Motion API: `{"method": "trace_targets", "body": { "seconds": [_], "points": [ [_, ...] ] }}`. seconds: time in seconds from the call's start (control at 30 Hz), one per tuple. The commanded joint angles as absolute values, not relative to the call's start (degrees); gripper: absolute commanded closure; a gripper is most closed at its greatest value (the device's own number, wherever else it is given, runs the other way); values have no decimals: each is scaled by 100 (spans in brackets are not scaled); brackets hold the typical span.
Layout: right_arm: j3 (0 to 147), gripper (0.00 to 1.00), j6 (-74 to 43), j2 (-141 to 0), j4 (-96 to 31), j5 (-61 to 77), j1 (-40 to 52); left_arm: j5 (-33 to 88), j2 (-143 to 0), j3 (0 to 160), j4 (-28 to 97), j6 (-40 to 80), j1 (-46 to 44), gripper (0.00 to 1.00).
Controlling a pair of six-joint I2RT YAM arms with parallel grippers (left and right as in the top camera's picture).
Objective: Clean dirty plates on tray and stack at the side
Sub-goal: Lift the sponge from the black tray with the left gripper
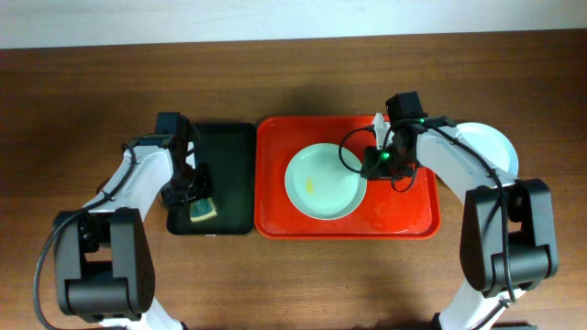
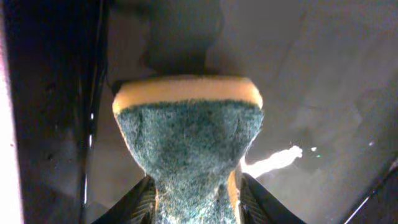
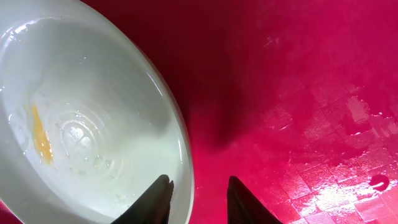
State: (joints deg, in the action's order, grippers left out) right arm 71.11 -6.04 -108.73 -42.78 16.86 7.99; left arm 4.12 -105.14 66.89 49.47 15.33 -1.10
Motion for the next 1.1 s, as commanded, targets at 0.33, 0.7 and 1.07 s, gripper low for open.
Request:
{"method": "trace_targets", "body": {
  "seconds": [0.33,0.7,1.07],
  "points": [
    [7065,69,-624,-10919,-4261,1739,829,303,-10608,6543,4945,1332,-95,64],
    [7065,69,-624,-10919,-4259,1739,829,819,-10593,6692,4803,1334,-95,54],
    [7065,68,-624,-10919,-4222,1741,829,617,-10486,6820,5041,1334,-95,66]
  ]
}}
